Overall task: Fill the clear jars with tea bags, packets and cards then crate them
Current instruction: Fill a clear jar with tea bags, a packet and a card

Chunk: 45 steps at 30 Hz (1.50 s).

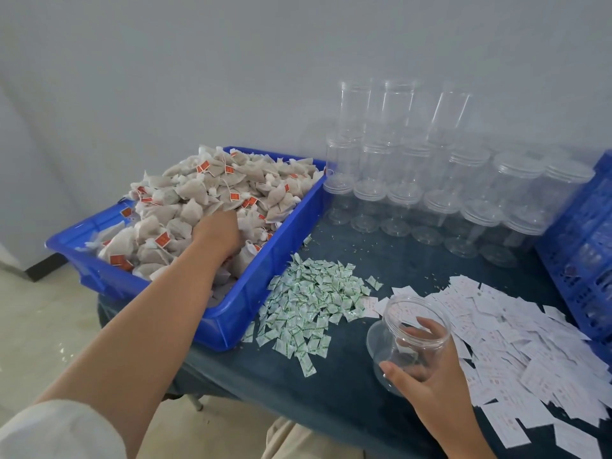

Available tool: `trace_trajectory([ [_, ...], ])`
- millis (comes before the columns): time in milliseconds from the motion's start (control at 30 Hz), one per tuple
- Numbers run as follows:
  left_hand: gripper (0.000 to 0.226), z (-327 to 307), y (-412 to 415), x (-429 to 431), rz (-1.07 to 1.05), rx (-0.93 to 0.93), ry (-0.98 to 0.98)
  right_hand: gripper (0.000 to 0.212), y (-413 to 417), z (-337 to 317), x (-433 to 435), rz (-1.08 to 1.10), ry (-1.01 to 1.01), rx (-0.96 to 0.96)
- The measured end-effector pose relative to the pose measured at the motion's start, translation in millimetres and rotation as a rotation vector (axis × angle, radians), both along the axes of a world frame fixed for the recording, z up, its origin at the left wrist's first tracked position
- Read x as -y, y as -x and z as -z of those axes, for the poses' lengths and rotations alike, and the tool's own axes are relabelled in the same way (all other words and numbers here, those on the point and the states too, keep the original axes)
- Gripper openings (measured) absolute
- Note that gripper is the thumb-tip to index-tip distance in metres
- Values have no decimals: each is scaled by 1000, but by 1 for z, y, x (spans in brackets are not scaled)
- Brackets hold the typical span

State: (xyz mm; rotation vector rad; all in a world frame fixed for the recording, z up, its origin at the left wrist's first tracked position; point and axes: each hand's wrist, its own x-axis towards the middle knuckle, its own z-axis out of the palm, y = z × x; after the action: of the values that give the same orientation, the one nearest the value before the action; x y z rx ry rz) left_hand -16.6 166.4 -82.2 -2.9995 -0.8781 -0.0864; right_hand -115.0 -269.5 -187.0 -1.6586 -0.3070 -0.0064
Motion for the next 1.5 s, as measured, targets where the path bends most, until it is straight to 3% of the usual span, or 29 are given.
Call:
trace_trajectory([
  [133,45,-6,3,-1,74,356,324,88,-1,2,-1,11,-10,-12],
  [233,26,-17,9,7,114,587,507,88,-2,6,0,13,-11,-20],
  [400,11,-49,27,32,219,768,790,88,-4,7,-1,13,-4,-2],
  [467,30,-59,34,47,203,845,1052,87,-4,5,-1,11,5,4],
  [533,36,-63,38,59,204,890,1332,88,-3,2,-1,15,19,-2],
  [667,25,-77,47,87,341,893,1647,92,0,-3,0,27,78,2],
  [800,42,-102,59,131,476,676,1855,94,3,-4,1,15,162,-18],
  [933,16,-117,73,182,485,492,1822,99,5,-9,-1,5,199,-4],
  [1100,15,-105,74,239,551,374,1905,98,8,-14,-1,10,176,31],
  [1167,20,-90,73,260,523,393,1760,101,9,-14,-1,24,166,36],
  [1233,29,-72,72,275,460,465,1487,104,9,-13,0,35,165,43],
  [1333,36,-49,72,285,533,446,1179,100,9,-14,0,44,156,50],
  [1500,37,-46,70,276,652,368,1006,96,9,-15,-1,58,182,66],
])
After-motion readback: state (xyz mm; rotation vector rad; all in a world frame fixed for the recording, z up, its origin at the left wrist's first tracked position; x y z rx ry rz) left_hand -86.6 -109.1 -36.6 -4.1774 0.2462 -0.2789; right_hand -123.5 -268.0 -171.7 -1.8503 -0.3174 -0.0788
